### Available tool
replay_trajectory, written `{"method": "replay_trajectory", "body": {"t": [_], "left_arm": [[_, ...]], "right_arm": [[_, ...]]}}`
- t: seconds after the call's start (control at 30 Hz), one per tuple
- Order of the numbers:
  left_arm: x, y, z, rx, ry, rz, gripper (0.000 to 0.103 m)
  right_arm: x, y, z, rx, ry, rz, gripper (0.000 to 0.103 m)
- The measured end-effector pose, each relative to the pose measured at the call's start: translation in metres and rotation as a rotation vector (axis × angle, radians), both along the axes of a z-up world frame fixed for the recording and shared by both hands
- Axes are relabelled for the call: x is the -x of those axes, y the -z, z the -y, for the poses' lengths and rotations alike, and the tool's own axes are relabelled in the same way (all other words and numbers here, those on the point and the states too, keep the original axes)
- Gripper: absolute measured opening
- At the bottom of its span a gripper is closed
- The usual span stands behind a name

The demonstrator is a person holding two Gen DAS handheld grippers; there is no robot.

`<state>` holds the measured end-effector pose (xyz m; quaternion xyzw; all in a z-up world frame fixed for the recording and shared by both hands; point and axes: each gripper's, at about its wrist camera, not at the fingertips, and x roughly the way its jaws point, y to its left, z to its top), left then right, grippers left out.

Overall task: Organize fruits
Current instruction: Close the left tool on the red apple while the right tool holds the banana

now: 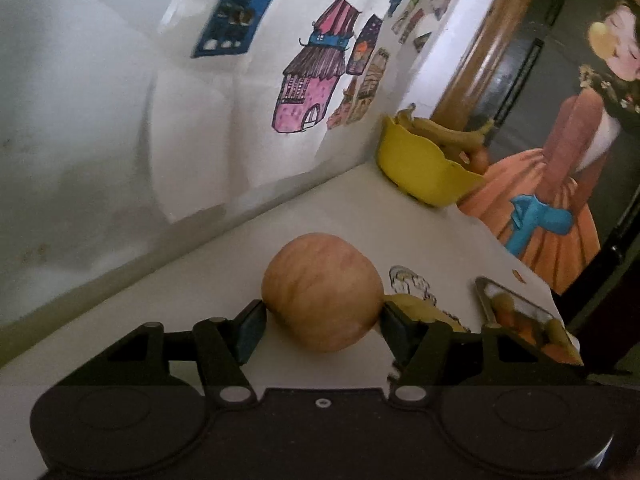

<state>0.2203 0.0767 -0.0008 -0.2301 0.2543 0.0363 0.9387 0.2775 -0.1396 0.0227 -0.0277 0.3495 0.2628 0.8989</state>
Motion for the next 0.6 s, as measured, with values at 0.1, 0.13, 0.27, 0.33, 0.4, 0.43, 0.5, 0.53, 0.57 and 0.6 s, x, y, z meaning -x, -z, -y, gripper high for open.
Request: {"method": "replay_trajectory", "body": {"t": [0.1, 0.13, 0.27, 0.33, 0.4, 0.43, 0.5, 0.53, 0.57, 0.6], "left_arm": [[0.017, 0.002, -0.001, -0.010, 0.013, 0.011, 0.064], [0.021, 0.002, -0.001, -0.012, 0.015, 0.014, 0.064], [0.027, 0.003, -0.001, -0.024, 0.031, 0.025, 0.064], [0.026, 0.003, -0.002, -0.019, 0.033, 0.024, 0.064], [0.024, 0.002, -0.002, -0.021, 0.034, 0.024, 0.065], [0.022, 0.002, -0.002, -0.020, 0.035, 0.024, 0.065], [0.021, 0.002, -0.002, -0.015, 0.033, 0.023, 0.066], [0.020, 0.003, -0.002, -0.013, 0.030, 0.022, 0.067], [0.019, 0.003, -0.003, -0.010, 0.026, 0.022, 0.067], [0.018, 0.002, -0.003, -0.005, 0.023, 0.023, 0.068]], "right_arm": [[0.021, 0.001, 0.002, 0.012, -0.012, 0.014, 0.039], [0.026, 0.001, 0.002, 0.014, -0.016, 0.019, 0.039], [0.041, 0.002, -0.001, 0.044, -0.023, 0.062, 0.039], [0.044, 0.002, -0.003, 0.055, -0.022, 0.082, 0.040], [0.045, 0.003, -0.005, 0.063, -0.019, 0.094, 0.040], [0.046, 0.004, -0.005, 0.067, -0.020, 0.099, 0.040], [0.046, 0.007, -0.006, 0.073, -0.019, 0.112, 0.041], [0.046, 0.008, -0.006, 0.070, -0.018, 0.116, 0.044], [0.047, 0.010, -0.005, 0.064, -0.012, 0.120, 0.047], [0.047, 0.011, -0.005, 0.054, -0.005, 0.123, 0.047]]}}
